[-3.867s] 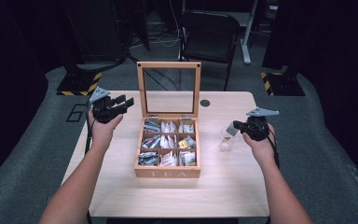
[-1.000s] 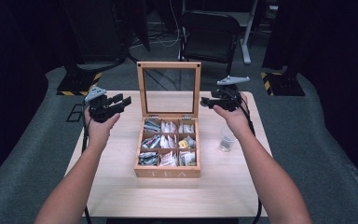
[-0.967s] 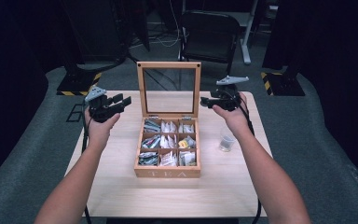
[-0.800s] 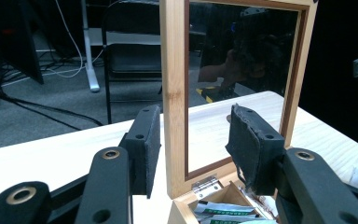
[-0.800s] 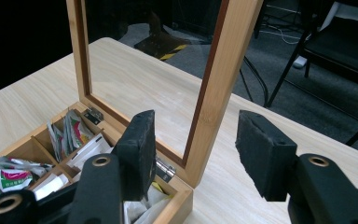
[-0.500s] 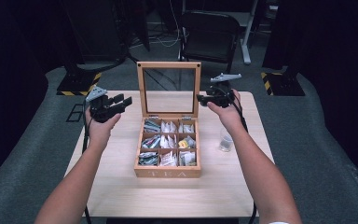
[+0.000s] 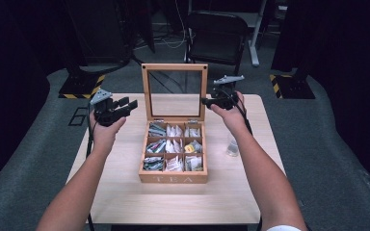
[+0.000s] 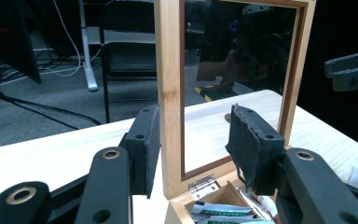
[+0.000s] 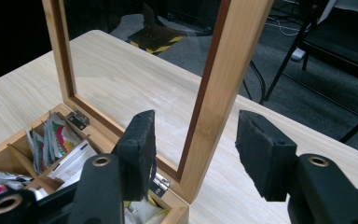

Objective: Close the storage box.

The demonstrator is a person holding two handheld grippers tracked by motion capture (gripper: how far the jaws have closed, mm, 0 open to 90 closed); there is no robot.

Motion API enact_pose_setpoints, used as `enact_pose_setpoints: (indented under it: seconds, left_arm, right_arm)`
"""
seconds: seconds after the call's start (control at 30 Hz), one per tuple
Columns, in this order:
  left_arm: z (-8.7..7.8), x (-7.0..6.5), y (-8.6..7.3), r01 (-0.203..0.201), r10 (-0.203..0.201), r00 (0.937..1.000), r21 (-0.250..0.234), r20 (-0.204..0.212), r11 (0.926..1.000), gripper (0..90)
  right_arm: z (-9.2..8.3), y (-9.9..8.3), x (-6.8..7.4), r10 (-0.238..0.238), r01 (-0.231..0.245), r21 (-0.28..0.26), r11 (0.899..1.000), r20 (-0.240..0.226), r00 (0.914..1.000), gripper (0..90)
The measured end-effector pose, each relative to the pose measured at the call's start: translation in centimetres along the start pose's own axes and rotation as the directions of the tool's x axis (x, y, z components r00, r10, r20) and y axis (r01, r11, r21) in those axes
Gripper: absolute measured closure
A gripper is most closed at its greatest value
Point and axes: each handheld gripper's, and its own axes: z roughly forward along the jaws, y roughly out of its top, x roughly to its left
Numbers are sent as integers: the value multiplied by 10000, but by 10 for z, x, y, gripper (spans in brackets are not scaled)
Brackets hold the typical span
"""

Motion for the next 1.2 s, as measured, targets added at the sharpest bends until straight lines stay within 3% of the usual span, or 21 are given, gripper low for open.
enact_pose_setpoints:
  seconds: [0.27, 0.57, 0.87, 1.2]
  left_arm:
    - [0, 0, 0, 77, -77, 10000, 40, 36, 10000, 538]
    - [2, 1, -2, 41, -42, 10000, 89, 58, 10000, 538]
    - [0, 0, -1, 33, -33, 10000, 61, 91, 10000, 537]
    - [-1, 1, -1, -21, 20, 10000, 63, 79, 10000, 538]
  right_arm:
    - [16, -1, -7, -78, 79, 193, 9998, -67, 9999, 484]
    - [31, -1, -7, -207, 200, 245, 9995, 276, 9994, 472]
    - [41, -2, -12, 22, -41, 388, 9992, 470, 9989, 452]
    - [49, -2, -14, 116, -116, 266, 9996, -4, 9999, 471]
